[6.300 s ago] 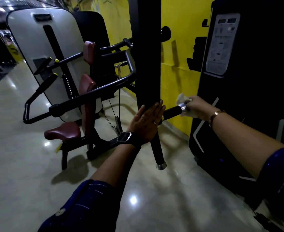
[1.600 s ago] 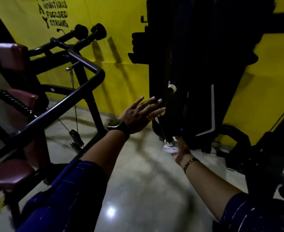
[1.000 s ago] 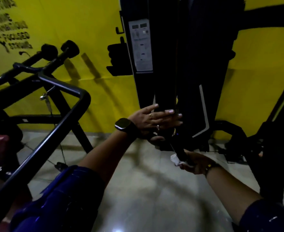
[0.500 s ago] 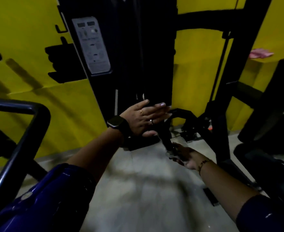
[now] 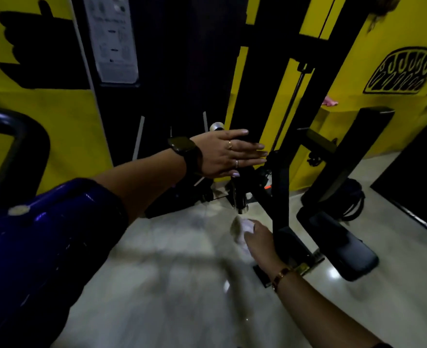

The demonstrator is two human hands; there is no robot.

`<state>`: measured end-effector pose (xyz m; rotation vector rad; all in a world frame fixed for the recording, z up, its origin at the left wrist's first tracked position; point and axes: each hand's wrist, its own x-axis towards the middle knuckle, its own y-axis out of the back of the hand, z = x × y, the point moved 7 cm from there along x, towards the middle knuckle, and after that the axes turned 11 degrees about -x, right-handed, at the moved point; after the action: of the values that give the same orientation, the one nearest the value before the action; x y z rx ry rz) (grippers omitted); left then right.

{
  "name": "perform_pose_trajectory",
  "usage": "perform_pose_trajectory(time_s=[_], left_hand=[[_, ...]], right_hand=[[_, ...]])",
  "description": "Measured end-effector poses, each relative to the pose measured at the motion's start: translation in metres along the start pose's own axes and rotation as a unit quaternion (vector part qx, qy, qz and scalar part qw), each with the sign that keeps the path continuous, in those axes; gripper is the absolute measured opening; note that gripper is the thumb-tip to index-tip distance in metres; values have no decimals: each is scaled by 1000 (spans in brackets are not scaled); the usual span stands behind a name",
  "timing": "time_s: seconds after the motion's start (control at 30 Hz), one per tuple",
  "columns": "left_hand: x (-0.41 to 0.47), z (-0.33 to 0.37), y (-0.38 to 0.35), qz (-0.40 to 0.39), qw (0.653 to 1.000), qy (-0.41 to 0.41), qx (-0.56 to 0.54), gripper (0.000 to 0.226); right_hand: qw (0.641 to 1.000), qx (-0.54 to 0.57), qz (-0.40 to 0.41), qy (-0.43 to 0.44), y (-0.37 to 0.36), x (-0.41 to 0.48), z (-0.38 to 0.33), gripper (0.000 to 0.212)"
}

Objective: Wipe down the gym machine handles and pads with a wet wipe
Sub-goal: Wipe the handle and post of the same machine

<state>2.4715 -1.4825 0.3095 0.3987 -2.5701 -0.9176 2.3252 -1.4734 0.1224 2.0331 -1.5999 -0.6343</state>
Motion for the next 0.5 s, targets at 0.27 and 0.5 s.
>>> perform_pose_trajectory(time_s=[0.27,0.5], left_hand=[[-18,-2,-12,6,989,-103,102,64],[-18,1,-9,29,995,-93,35,60]], right_hand=[[516,-493,164,681,-9,-36,-113,22],[470,-621,183,600,-7,11,-116,10]])
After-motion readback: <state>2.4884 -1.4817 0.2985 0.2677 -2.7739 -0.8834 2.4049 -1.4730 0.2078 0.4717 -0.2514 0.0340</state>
